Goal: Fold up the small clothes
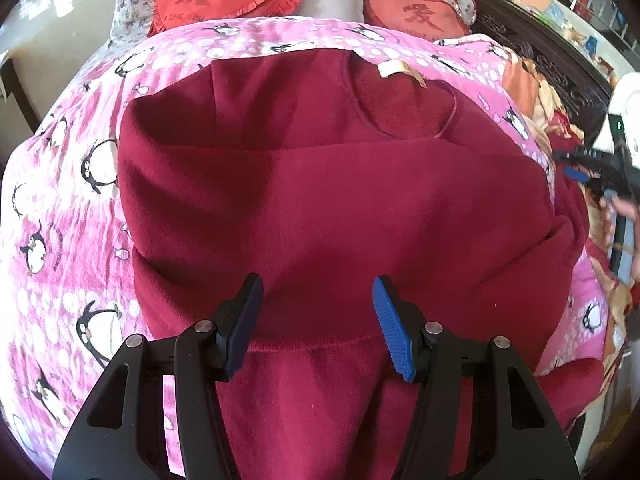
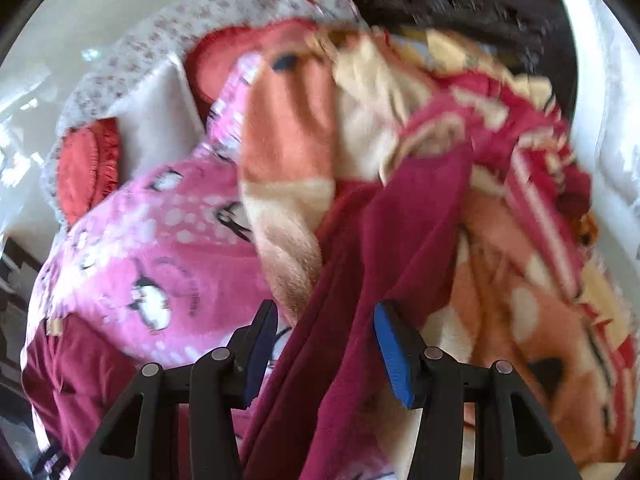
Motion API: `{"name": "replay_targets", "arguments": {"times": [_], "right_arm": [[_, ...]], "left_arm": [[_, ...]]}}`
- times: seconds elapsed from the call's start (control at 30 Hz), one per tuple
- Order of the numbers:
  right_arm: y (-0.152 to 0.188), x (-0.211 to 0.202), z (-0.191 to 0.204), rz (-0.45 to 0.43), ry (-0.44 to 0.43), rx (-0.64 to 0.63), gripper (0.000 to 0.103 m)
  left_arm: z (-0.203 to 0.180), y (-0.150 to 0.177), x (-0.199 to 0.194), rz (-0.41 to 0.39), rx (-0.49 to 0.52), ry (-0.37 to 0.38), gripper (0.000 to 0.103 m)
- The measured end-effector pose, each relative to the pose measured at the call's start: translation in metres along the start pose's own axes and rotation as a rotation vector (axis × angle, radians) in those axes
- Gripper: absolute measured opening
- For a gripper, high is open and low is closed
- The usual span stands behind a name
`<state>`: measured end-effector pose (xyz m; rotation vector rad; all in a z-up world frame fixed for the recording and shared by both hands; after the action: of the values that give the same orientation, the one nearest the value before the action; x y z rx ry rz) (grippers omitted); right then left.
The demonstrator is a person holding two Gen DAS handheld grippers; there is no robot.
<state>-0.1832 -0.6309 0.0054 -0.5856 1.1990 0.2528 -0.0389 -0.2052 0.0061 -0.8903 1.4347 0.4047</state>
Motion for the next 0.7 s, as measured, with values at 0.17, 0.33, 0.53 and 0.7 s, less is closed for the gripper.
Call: {"name": "replay_targets", "arguments": {"times": [0.17,0.33,0.53,0.7], "right_arm": [[0.004,-0.049,0.015,-0.158,-0.006,-0.046,0.048],[0.007,-0.004,0.028,0.025,0.029,-0.116,0.048],[0.023,-0.004,-0.002,0.006,-0.103,-0.017,0.006],[0.031,-0.069,0.021,-0.1,-0.246,-0.109,0.006]], "left_arm": [[0.004,0.0,-0.002,-0.014,0.005,-0.013,0.057],[0.007,0.002,-0.007,-0.03,-0.033,0.009,0.057],[0.016,0.004,-0.022,-0.057,0.003,-0.036,0.057],[0.038,-0.006,-0.038,-0.105,-0.047,-0.034,0.057]]}}
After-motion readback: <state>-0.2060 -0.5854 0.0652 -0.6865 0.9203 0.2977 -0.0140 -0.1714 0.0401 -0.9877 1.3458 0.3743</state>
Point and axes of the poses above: each gripper's, at about its wrist camera, not at the fingertips, and x roughly the way its jaws point, z to its left, y to its underside, the point moved 5 cm from there along x, roughly the way its jaws point, and after that the axes turned 12 degrees about z, right-handed, at the moved point
